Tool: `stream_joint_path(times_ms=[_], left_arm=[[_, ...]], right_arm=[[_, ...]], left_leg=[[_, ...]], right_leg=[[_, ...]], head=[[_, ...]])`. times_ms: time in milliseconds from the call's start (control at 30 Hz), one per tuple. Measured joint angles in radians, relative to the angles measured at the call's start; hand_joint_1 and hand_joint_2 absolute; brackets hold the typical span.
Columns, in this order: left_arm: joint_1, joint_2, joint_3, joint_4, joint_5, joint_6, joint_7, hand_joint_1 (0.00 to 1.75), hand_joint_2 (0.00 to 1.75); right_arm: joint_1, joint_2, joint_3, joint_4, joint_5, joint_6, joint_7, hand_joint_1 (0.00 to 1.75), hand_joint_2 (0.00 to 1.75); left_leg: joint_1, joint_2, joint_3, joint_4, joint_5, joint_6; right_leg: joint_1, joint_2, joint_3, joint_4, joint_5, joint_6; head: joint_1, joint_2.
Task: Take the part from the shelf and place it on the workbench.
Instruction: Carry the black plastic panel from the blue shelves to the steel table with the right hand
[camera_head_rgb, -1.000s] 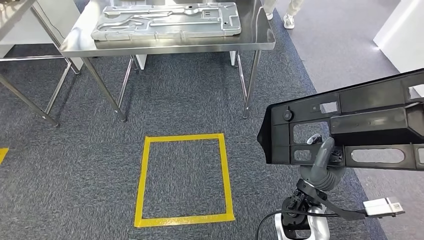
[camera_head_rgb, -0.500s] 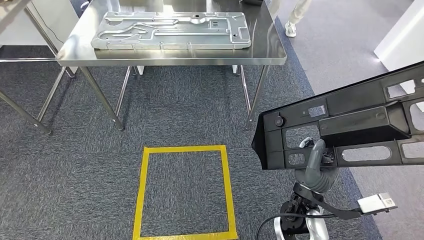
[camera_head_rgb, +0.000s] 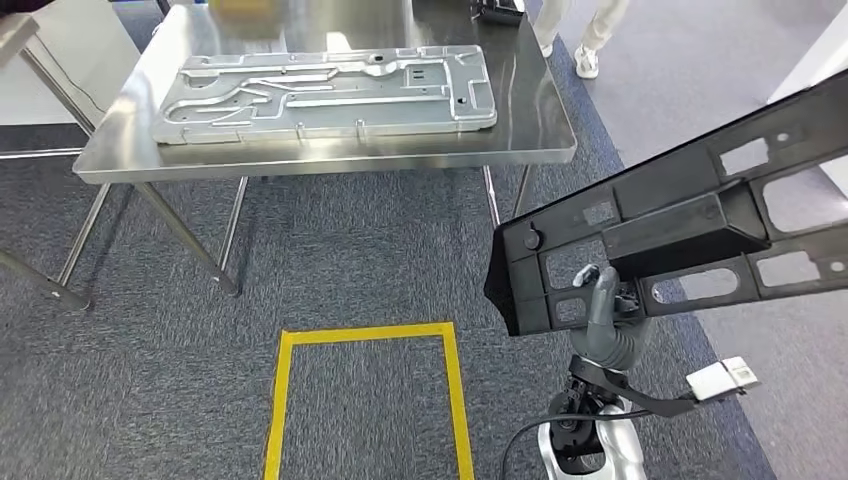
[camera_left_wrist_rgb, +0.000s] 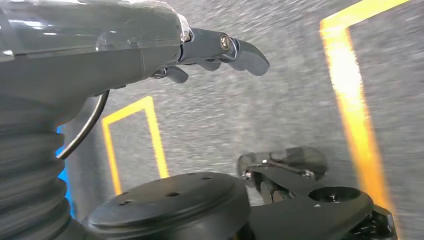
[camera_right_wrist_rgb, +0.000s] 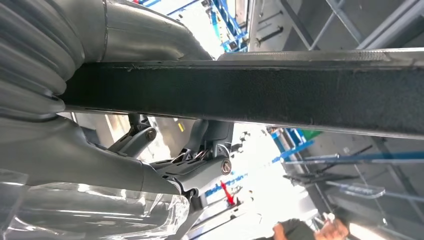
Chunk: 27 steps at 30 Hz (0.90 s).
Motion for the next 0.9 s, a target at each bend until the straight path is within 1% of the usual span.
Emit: stream_joint_path(times_ms=[33,67,100,133,167,200,233,267,300,333,367,400,433,467,500,533,567,600,633,667,700,733,767,800,833,867,900], left_arm=[[-0.001,0.001,0.004,0.000,0.001,-0.002,-0.004,0.00,1.75],[-0.001,0.002,0.006,0.000,0.001,-0.004,-0.007,0.00,1.75],[0.000,0.003,0.009,0.000,-0.001,-0.007,-0.008,0.00,1.75],[0.000,0.004,0.011,0.000,-0.003,-0.009,-0.008,0.00,1.75],[0.000,0.005,0.012,0.000,-0.004,-0.011,-0.008,0.00,1.75],[-0.001,0.005,0.013,0.000,-0.005,-0.012,-0.008,0.00,1.75],[-0.003,0.006,0.014,0.000,-0.005,-0.013,-0.008,0.00,1.75],[-0.006,0.006,0.014,0.000,-0.006,-0.014,-0.008,0.00,1.75],[-0.007,0.005,0.014,0.000,-0.006,-0.014,-0.007,0.00,1.75],[-0.007,0.005,0.015,0.000,-0.006,-0.014,-0.006,0.00,1.75],[-0.007,0.006,0.015,0.000,-0.007,-0.015,-0.003,0.00,1.75],[-0.006,0.006,0.015,0.000,-0.008,-0.016,0.002,0.00,1.75],[-0.005,0.006,0.015,0.000,-0.010,-0.018,0.009,0.00,1.75],[-0.004,0.007,0.015,0.000,-0.012,-0.020,0.018,0.00,1.75],[-0.002,0.008,0.015,0.000,-0.013,-0.022,0.025,0.00,1.75],[0.001,0.008,0.015,0.000,-0.012,-0.023,0.032,0.00,1.75],[0.004,0.009,0.015,0.000,-0.008,-0.023,0.036,0.00,1.75],[0.007,0.008,0.015,0.000,-0.001,-0.022,0.038,0.00,1.75],[0.009,0.008,0.015,0.000,0.007,-0.020,0.039,0.00,1.75],[0.010,0.007,0.016,0.000,0.015,-0.018,0.040,0.00,1.75],[0.010,0.005,0.017,0.000,0.021,-0.015,0.040,0.00,1.75],[0.010,0.004,0.017,0.000,0.025,-0.013,0.040,0.00,1.75],[0.009,0.002,0.018,0.000,0.027,-0.010,0.040,0.00,1.75],[0.007,0.002,0.018,0.000,0.027,-0.007,0.041,0.00,1.75],[0.005,0.001,0.018,0.000,0.026,-0.005,0.041,0.00,1.75],[0.003,0.000,0.019,0.001,0.025,-0.003,0.041,0.00,1.75],[0.001,0.000,0.019,0.001,0.024,-0.002,0.042,0.00,1.75]], right_arm=[[-0.006,0.000,0.004,0.008,0.007,0.000,0.004,1.75,1.75],[-0.011,0.000,0.008,0.016,0.013,0.000,0.007,1.75,1.75],[-0.015,0.000,0.013,0.025,0.017,0.000,0.010,1.75,1.75],[-0.019,0.000,0.017,0.034,0.020,0.000,0.012,1.75,1.75],[-0.022,0.000,0.020,0.041,0.023,0.000,0.015,1.75,1.75],[-0.024,0.000,0.023,0.047,0.024,0.001,0.016,1.75,1.75],[-0.028,0.000,0.025,0.050,0.025,0.001,0.017,1.75,1.75],[-0.034,0.000,0.028,0.050,0.025,0.001,0.017,1.75,1.75],[-0.040,0.000,0.031,0.050,0.026,0.001,0.017,1.75,1.75],[-0.046,0.000,0.034,0.051,0.026,0.002,0.016,1.75,1.75],[-0.051,0.000,0.035,0.053,0.026,0.002,0.016,1.75,1.75],[-0.052,0.000,0.035,0.056,0.026,0.001,0.016,1.75,1.75],[-0.051,-0.001,0.036,0.059,0.027,0.000,0.016,1.75,1.75],[-0.050,-0.002,0.036,0.060,0.028,-0.002,0.015,1.75,1.75],[-0.048,-0.003,0.036,0.061,0.031,-0.004,0.016,1.75,1.75],[-0.048,-0.004,0.036,0.061,0.034,-0.005,0.017,1.75,1.75],[-0.047,-0.006,0.036,0.061,0.039,-0.004,0.019,1.75,1.75],[-0.047,-0.008,0.036,0.061,0.044,0.000,0.024,1.75,1.75],[-0.047,-0.010,0.036,0.062,0.051,0.006,0.028,1.75,1.75],[-0.047,-0.013,0.036,0.063,0.057,0.014,0.032,1.75,1.75],[-0.047,-0.014,0.037,0.065,0.063,0.020,0.036,1.75,1.75],[-0.049,-0.016,0.038,0.066,0.068,0.026,0.039,1.75,1.75],[-0.052,-0.017,0.040,0.067,0.073,0.029,0.041,1.75,1.75],[-0.054,-0.017,0.043,0.066,0.078,0.031,0.042,1.75,1.75],[-0.056,-0.018,0.046,0.066,0.083,0.032,0.043,1.75,1.75],[-0.056,-0.018,0.050,0.066,0.087,0.032,0.044,1.75,1.75],[-0.054,-0.018,0.053,0.066,0.091,0.033,0.046,1.75,1.75]], left_leg=[[0.000,0.001,-0.017,-0.025,-0.030,0.001],[0.000,0.002,-0.028,-0.064,-0.023,0.004],[-0.001,0.007,-0.036,-0.116,0.042,0.008],[-0.004,0.013,-0.041,-0.166,0.134,0.014],[-0.007,0.019,-0.042,-0.201,0.216,0.021],[-0.010,0.023,-0.040,-0.222,0.276,0.029],[-0.012,0.022,-0.035,-0.227,0.290,0.037],[-0.012,0.018,-0.025,-0.228,0.283,0.045],[-0.010,0.014,-0.013,-0.234,0.278,0.052],[-0.009,0.012,0.000,-0.241,0.273,0.059],[-0.006,0.010,0.016,-0.250,0.268,0.064],[-0.005,0.008,0.030,-0.259,0.262,0.067],[-0.004,0.005,0.045,-0.266,0.253,0.069],[-0.004,0.002,0.061,-0.271,0.243,0.070],[-0.004,-0.001,0.078,-0.274,0.231,0.069],[-0.004,-0.004,0.096,-0.275,0.218,0.068],[-0.004,-0.005,0.114,-0.276,0.203,0.067],[-0.004,-0.007,0.132,-0.276,0.189,0.066],[-0.005,-0.008,0.150,-0.276,0.174,0.063],[-0.006,-0.010,0.164,-0.277,0.160,0.059],[-0.006,-0.011,0.176,-0.281,0.147,0.053],[-0.007,-0.012,0.188,-0.279,0.143,0.047],[-0.008,-0.013,0.194,-0.274,0.145,0.040],[-0.008,-0.011,0.195,-0.257,0.151,0.035],[-0.008,-0.009,0.184,-0.219,0.161,0.031],[-0.006,-0.007,0.158,-0.171,0.161,0.026],[-0.004,-0.005,0.121,-0.113,0.148,0.022]], right_leg=[[0.000,0.000,0.027,-0.001,-0.019,0.001],[0.000,-0.001,0.054,-0.001,-0.038,0.002],[0.000,-0.002,0.077,-0.003,-0.058,0.004],[0.001,-0.002,0.099,-0.001,-0.077,0.007],[0.003,-0.003,0.115,-0.001,-0.094,0.012],[0.005,-0.003,0.130,0.001,-0.107,0.019],[0.006,-0.003,0.140,0.006,-0.113,0.026],[0.006,-0.004,0.142,0.018,-0.109,0.034],[0.004,-0.005,0.131,0.048,-0.098,0.040],[0.003,-0.006,0.104,0.093,-0.085,0.045],[0.002,-0.006,0.066,0.151,-0.081,0.048],[0.001,-0.006,0.019,0.212,-0.091,0.051],[0.000,-0.006,-0.027,0.261,-0.117,0.053],[-0.001,-0.006,-0.068,0.293,-0.151,0.055],[-0.001,-0.006,-0.099,0.300,-0.180,0.056],[-0.001,-0.006,-0.118,0.283,-0.192,0.056],[0.000,-0.006,-0.125,0.239,-0.174,0.053],[0.001,-0.006,-0.123,0.179,-0.125,0.048],[0.005,-0.006,-0.118,0.120,-0.055,0.041],[0.009,-0.006,-0.111,0.076,0.001,0.034],[0.013,-0.005,-0.103,0.052,0.039,0.028],[0.015,-0.003,-0.096,0.042,0.052,0.021],[0.014,-0.001,-0.085,0.038,0.044,0.014],[0.013,0.001,-0.071,0.031,0.041,0.008],[0.010,0.003,-0.058,0.023,0.036,0.002],[0.007,0.002,-0.045,0.018,0.031,-0.003],[0.005,0.002,-0.034,0.015,0.025,-0.004]], head=[[0.000,0.000],[0.000,0.000],[0.000,0.000],[0.000,0.000],[0.000,0.000],[0.000,0.000],[0.000,0.000],[0.000,0.000],[0.000,0.000],[0.000,0.000],[0.000,0.000],[0.000,0.000],[0.001,0.000],[0.001,0.000],[0.001,0.000],[0.001,0.000],[0.001,0.000],[0.001,0.000],[0.001,0.000],[0.001,0.000],[0.001,0.000],[0.001,0.000],[0.002,0.000],[0.002,0.000],[0.002,0.000],[0.001,0.000],[0.001,0.000]])
